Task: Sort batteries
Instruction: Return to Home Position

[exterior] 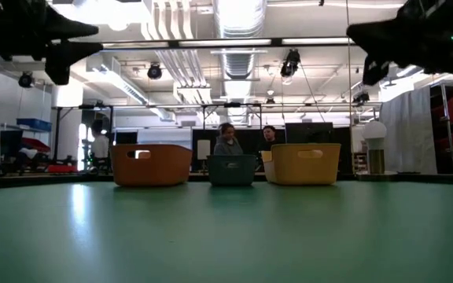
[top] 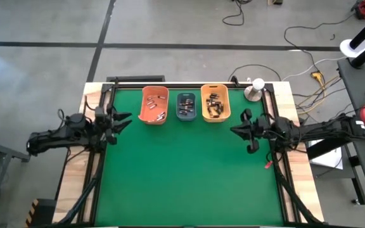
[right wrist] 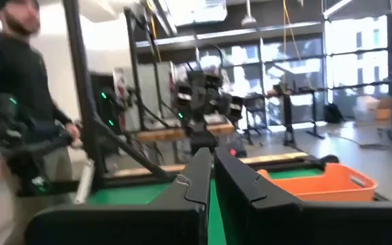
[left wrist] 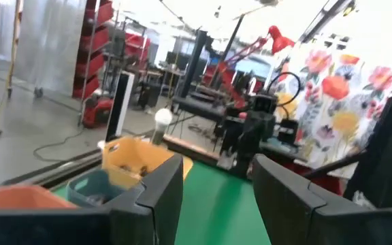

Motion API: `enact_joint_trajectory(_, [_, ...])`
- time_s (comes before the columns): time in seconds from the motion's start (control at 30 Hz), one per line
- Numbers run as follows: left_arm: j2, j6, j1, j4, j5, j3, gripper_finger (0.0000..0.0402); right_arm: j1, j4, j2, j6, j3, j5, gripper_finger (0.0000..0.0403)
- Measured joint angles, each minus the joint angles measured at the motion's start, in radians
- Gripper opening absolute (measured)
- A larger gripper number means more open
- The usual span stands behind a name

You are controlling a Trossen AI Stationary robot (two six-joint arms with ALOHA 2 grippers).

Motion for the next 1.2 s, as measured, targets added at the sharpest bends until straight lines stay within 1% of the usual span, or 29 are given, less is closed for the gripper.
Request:
enact_joint_trajectory(0.03, [-0.009,-0.002,-0.003,0.005,-0.006,-0.017,0.0155,0.006,0.032,-0.001,0.022,-0.03,0.0,0.0013])
enact_joint_trajectory(0.07, [-0.017,-0.005,-0.008,0.028,-0.006,-0.034,0.0155,0.011,0.038,0.006,0.035,-0.031,0.005,0.0013])
enact_joint_trajectory(0.13, [-0.026,-0.019,-0.019,0.107,-0.008,-0.076,0.0155,0.026,0.004,0.002,0.042,-0.031,0.008,0.0013])
enact_joint_trajectory(0.23, [-0.019,-0.036,-0.046,0.205,-0.018,-0.147,0.0155,0.044,0.015,0.02,0.032,-0.031,0.014,0.0013])
enact_joint_trajectory(0.3, [-0.024,-0.039,-0.063,0.23,-0.047,-0.191,0.0155,0.049,0.009,0.024,0.017,-0.031,0.024,0.0013])
enact_joint_trajectory(0.37, [-0.025,-0.024,-0.068,0.228,-0.093,-0.205,0.0155,0.046,0.023,0.017,0.012,-0.031,0.042,0.0013])
enact_joint_trajectory(0.43, [-0.025,-0.022,-0.068,0.2,-0.126,-0.2,0.0155,0.033,0.031,-0.018,0.008,-0.032,0.097,0.0013])
enact_joint_trajectory(0.47, [-0.025,-0.016,-0.068,0.175,-0.13,-0.191,0.0155,0.026,0.04,-0.044,0.003,-0.032,0.116,0.0013])
enact_joint_trajectory(0.53, [-0.025,-0.001,-0.069,0.092,-0.126,-0.15,0.0155,0.015,0.027,-0.108,-0.032,-0.032,0.113,0.0013])
enact_joint_trajectory(0.6, [-0.025,0.001,-0.069,-0.009,-0.127,-0.1,0.0155,0.012,-0.049,-0.19,-0.061,-0.032,0.106,0.0013])
enact_joint_trajectory(0.67, [-0.025,0.002,-0.069,-0.093,-0.127,-0.064,0.0155,0.011,-0.174,-0.285,-0.076,-0.032,0.105,0.0013])
enact_joint_trajectory(0.8, [-0.025,0.01,-0.069,-0.1,-0.127,-0.044,0.0155,0.011,-0.444,-0.498,-0.073,-0.033,0.105,0.0013])
enact_joint_trajectory(0.9, [-0.025,0.001,-0.07,-0.101,-0.125,-0.061,0.0155,0.011,-0.597,-0.647,-0.076,-0.031,0.105,0.0013])
enact_joint_trajectory(1.0, [-0.025,0.009,-0.071,-0.073,-0.115,-0.078,0.0155,0.012,-0.618,-0.641,-0.091,-0.018,0.104,0.0013])
enact_joint_trajectory(1.1, [-0.025,0.01,-0.073,-0.03,-0.114,-0.122,0.0155,0.012,-0.654,-0.626,-0.094,-0.019,0.104,0.0013])
enact_joint_trajectory(1.2, [-0.026,-0.012,-0.078,0.068,-0.117,-0.191,0.0155,0.014,-0.68,-0.634,-0.089,-0.02,0.101,0.0013])
